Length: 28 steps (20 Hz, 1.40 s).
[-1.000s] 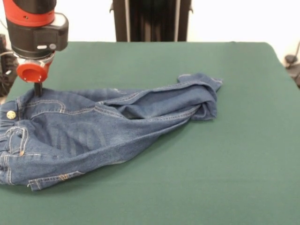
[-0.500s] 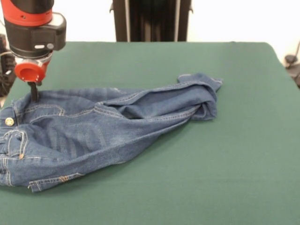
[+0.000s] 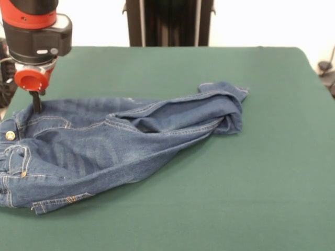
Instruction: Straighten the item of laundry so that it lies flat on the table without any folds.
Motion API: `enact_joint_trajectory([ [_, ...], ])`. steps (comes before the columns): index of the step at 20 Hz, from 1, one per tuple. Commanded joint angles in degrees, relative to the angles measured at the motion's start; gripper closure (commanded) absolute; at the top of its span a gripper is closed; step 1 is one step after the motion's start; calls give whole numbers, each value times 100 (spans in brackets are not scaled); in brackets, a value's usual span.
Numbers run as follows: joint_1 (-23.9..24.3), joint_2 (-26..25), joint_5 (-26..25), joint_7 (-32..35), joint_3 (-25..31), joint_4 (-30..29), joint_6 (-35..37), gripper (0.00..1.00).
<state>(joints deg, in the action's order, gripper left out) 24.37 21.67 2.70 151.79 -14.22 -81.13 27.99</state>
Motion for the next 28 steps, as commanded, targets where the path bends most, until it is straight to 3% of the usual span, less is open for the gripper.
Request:
enact_joint_trajectory([
  [1,-510,-195,-163,381,232,-396,-42,0],
  [8,-858,-33,-5,643,119,-413,1,0],
  [14,-991,-32,114,533,196,-31,419,0],
  [28,-1467,-391,435,969,125,622,1004,0],
])
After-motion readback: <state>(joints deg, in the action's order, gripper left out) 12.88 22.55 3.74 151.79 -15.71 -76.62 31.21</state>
